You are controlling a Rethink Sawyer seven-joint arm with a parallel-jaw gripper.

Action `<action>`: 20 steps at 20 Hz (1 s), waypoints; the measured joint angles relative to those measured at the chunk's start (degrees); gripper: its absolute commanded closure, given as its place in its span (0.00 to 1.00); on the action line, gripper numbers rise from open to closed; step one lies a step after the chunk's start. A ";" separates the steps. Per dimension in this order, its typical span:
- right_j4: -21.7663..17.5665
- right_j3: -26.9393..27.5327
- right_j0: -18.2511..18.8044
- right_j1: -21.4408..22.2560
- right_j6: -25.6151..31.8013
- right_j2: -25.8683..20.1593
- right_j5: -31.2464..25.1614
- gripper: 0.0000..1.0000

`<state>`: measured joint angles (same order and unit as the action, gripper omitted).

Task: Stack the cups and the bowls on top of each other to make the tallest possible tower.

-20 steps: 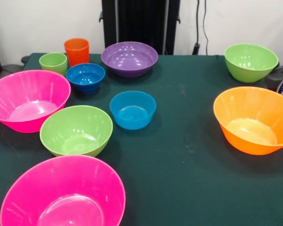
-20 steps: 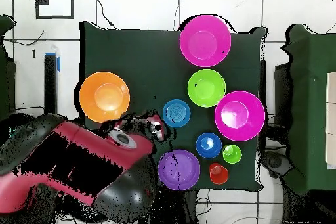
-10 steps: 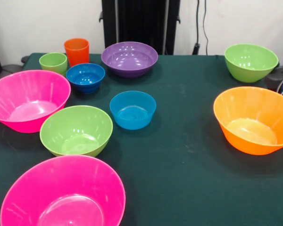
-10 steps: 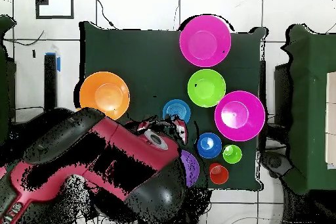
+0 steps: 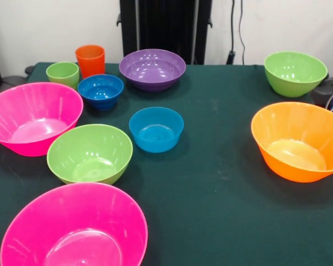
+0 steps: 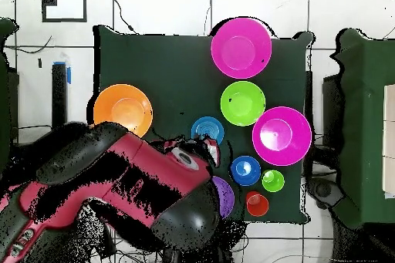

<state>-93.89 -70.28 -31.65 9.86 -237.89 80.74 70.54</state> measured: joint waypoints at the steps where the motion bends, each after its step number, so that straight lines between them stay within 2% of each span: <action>1: 0.00 0.05 0.09 0.00 0.05 -0.18 0.00 0.00; 6: -0.01 0.67 1.37 -0.01 1.59 -2.48 -0.01 0.00; 9: -0.01 1.87 2.97 -0.02 4.50 -4.63 -0.01 0.00; 16: -0.01 4.94 5.35 -0.11 8.81 -6.71 -0.01 0.00; 20: -0.01 7.40 7.06 -0.78 9.23 -7.10 -0.02 0.00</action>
<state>-93.90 -62.89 -24.59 9.07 -228.67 73.64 70.52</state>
